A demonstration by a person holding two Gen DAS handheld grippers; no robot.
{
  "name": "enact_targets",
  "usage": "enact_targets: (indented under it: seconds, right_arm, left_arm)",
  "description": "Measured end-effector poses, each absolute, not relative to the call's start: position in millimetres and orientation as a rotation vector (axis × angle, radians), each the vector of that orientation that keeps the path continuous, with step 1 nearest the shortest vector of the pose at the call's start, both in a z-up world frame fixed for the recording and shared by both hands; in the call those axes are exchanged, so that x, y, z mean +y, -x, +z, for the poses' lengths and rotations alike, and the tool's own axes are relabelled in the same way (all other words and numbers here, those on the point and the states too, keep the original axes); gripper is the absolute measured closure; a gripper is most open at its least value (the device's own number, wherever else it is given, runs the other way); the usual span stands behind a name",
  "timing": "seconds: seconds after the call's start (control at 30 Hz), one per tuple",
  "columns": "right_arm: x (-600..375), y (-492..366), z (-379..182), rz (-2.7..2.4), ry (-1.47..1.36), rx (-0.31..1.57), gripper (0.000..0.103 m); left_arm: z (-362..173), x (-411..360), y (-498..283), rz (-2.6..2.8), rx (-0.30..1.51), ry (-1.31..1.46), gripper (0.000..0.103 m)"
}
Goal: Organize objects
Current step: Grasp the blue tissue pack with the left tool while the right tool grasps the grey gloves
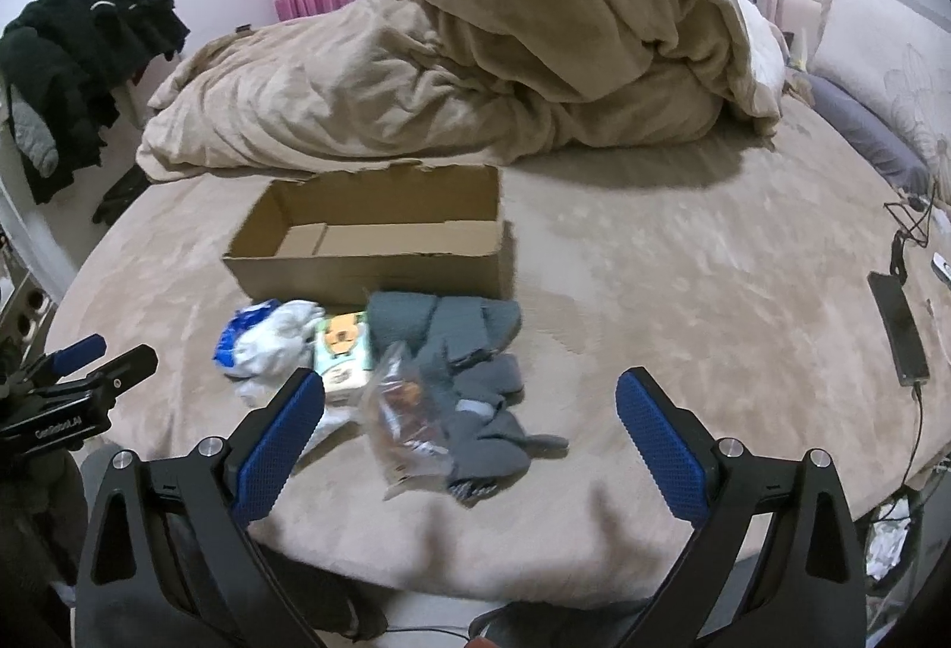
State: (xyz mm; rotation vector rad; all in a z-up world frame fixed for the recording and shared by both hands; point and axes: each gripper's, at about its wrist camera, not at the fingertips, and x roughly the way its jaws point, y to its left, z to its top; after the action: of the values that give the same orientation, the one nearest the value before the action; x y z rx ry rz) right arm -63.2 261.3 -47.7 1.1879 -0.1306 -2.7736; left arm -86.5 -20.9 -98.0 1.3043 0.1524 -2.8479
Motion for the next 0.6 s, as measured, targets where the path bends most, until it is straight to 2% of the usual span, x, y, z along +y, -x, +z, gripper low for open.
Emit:
enact_targets:
  seconds: [0.27,0.37,0.53,0.6]
  right_arm:
    - [272.3,108.9,-81.6,-2.741,-1.244,-0.151,0.01]
    - [269.6,126.1,-94.4,-2.706,-1.266,-0.148,0.017]
    - [263.0,153.3,-117.3,-2.66,-1.306,-0.156,0.02]
    - [261.6,161.7,-125.6,-2.638,-1.321,-0.168,0.026]
  left_arm:
    - [-144.0,-19.9,131.8,-2.814,0.078,-1.374,0.001]
    - [-152.1,-18.0,142.7,-2.827,0.091,-1.389,0.001]
    - [-165.8,-13.6,160.3,-2.827,0.108,-1.441,0.001]
    - [-172.4,-11.1,167.7,-2.814,0.085,-1.464,0.002]
